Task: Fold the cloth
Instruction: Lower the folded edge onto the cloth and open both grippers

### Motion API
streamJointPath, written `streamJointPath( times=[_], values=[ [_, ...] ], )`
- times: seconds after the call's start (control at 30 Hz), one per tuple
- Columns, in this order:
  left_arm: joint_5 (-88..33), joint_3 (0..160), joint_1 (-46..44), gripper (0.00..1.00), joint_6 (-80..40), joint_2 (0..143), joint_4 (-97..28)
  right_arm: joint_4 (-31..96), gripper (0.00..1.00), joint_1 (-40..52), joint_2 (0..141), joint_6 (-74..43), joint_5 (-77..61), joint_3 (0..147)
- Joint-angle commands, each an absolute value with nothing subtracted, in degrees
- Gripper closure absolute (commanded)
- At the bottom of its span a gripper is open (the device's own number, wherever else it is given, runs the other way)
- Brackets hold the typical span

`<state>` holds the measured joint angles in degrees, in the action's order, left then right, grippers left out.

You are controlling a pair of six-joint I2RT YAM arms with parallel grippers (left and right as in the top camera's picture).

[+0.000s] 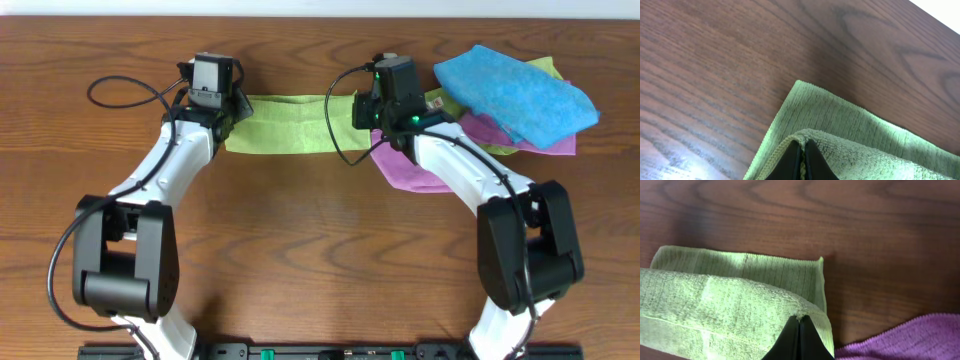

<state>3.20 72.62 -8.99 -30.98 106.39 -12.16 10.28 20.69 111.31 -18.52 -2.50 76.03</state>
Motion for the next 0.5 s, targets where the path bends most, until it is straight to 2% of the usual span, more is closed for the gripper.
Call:
streamJointPath(
  times=[0.0, 0.47],
  values=[
    [4.49, 75.11, -8.56, 0.94, -29.56, 108.4, -12.6, 11.29, 0.99, 19.88, 113.08, -17.08, -1.48, 78.7],
    [6.35, 75.29, -8.58, 0.94, -29.1, 111.92, -11.2, 10.98, 0.99, 19.29, 115.52, -15.7, -0.62, 78.98]
  ],
)
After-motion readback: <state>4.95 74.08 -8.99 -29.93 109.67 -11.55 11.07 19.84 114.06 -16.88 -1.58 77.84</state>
